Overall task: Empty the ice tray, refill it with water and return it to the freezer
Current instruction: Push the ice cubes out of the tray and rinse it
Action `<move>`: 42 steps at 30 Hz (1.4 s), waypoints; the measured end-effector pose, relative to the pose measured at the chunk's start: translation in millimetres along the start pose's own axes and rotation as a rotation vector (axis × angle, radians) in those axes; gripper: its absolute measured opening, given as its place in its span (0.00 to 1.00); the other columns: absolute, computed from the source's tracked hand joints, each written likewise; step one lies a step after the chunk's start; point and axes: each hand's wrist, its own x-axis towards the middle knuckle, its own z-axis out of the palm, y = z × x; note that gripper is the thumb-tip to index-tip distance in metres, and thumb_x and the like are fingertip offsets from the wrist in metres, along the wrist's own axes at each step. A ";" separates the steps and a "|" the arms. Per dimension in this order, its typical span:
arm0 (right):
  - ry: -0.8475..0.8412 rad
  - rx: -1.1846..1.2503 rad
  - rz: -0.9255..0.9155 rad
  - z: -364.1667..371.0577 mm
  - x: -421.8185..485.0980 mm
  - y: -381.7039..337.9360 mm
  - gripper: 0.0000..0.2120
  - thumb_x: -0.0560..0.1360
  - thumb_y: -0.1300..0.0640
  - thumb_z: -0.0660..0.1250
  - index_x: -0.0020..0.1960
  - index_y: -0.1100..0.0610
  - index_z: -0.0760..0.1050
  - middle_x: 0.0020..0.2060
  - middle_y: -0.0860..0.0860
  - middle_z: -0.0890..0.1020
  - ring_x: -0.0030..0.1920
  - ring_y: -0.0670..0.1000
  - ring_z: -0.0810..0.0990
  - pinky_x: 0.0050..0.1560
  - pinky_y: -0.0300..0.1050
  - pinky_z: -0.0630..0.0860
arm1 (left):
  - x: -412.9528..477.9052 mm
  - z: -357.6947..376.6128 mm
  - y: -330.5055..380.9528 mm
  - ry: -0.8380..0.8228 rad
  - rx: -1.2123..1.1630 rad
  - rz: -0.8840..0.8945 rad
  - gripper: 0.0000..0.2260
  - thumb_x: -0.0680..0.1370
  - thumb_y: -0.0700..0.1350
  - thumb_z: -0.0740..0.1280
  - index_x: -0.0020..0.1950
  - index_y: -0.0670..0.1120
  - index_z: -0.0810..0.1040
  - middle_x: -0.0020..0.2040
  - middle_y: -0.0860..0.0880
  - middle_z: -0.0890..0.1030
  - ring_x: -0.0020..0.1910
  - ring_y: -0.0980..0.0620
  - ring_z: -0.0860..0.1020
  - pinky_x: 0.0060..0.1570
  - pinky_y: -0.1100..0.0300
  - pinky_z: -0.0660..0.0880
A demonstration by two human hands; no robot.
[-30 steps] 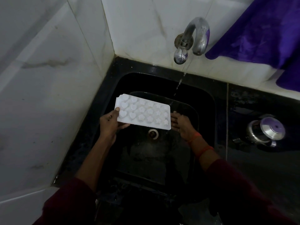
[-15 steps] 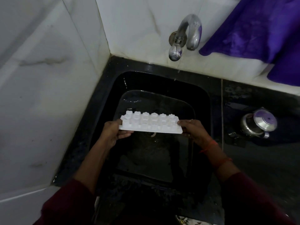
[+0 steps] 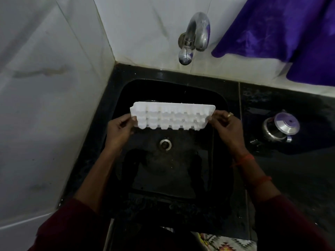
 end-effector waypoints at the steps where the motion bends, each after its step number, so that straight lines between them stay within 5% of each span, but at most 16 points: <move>1: 0.025 -0.011 -0.045 -1.0 -0.1 -4.2 0.09 0.75 0.59 0.74 0.55 0.57 0.83 0.49 0.53 0.87 0.51 0.49 0.85 0.54 0.41 0.80 | 1.3 0.0 3.5 0.011 0.002 0.028 0.10 0.81 0.42 0.69 0.51 0.57 0.85 0.40 0.57 0.86 0.41 0.62 0.82 0.37 0.67 0.78; 7: 0.121 0.042 -0.133 2.4 -1.1 -14.1 0.06 0.79 0.61 0.70 0.55 0.55 0.80 0.42 0.62 0.83 0.43 0.50 0.81 0.47 0.48 0.80 | 8.0 6.3 18.9 -0.010 -0.081 0.066 0.11 0.81 0.37 0.67 0.60 0.48 0.84 0.35 0.56 0.82 0.31 0.61 0.76 0.36 0.61 0.82; 12: 0.125 0.215 -0.106 8.0 -7.8 -18.2 0.06 0.79 0.64 0.69 0.54 0.56 0.79 0.53 0.56 0.85 0.53 0.52 0.84 0.47 0.42 0.80 | 4.9 9.1 32.6 -0.089 -0.206 0.000 0.12 0.81 0.37 0.65 0.57 0.48 0.85 0.54 0.51 0.87 0.47 0.49 0.85 0.42 0.56 0.84; 19: 0.127 0.446 0.053 3.0 -14.2 -27.2 0.12 0.80 0.60 0.61 0.51 0.57 0.84 0.55 0.54 0.85 0.56 0.56 0.84 0.49 0.44 0.82 | 8.3 0.3 43.6 -0.072 -0.281 -0.039 0.12 0.81 0.44 0.67 0.63 0.44 0.83 0.58 0.46 0.85 0.57 0.42 0.83 0.55 0.44 0.82; 25: 0.178 0.352 0.022 11.4 -26.7 -24.1 0.09 0.74 0.55 0.74 0.53 0.55 0.84 0.49 0.58 0.87 0.52 0.55 0.85 0.57 0.54 0.80 | 8.8 -4.0 42.9 -0.076 -0.267 0.024 0.14 0.81 0.41 0.69 0.67 0.46 0.81 0.49 0.44 0.80 0.45 0.49 0.77 0.36 0.63 0.80; 31: 0.211 0.390 0.004 15.7 -44.2 -30.1 0.16 0.75 0.54 0.74 0.62 0.50 0.80 0.46 0.56 0.88 0.52 0.55 0.86 0.49 0.44 0.82 | -0.6 -9.5 34.2 -0.077 -0.306 -0.024 0.16 0.80 0.41 0.70 0.68 0.48 0.80 0.48 0.51 0.87 0.47 0.54 0.83 0.36 0.63 0.80; 37: 0.193 0.356 0.192 23.9 -62.0 -11.9 0.14 0.79 0.63 0.69 0.63 0.62 0.79 0.51 0.60 0.86 0.55 0.58 0.85 0.62 0.60 0.78 | -14.4 -7.9 16.9 -0.091 -0.295 -0.086 0.16 0.80 0.39 0.70 0.68 0.47 0.79 0.52 0.48 0.87 0.46 0.55 0.85 0.37 0.62 0.81; 42: 0.245 0.293 0.246 9.7 -81.8 -0.6 0.13 0.79 0.61 0.69 0.63 0.59 0.80 0.49 0.57 0.87 0.54 0.57 0.85 0.60 0.57 0.80 | -27.9 1.8 -1.3 -0.102 -0.254 -0.177 0.13 0.80 0.40 0.70 0.64 0.45 0.80 0.47 0.48 0.86 0.34 0.59 0.82 0.36 0.62 0.81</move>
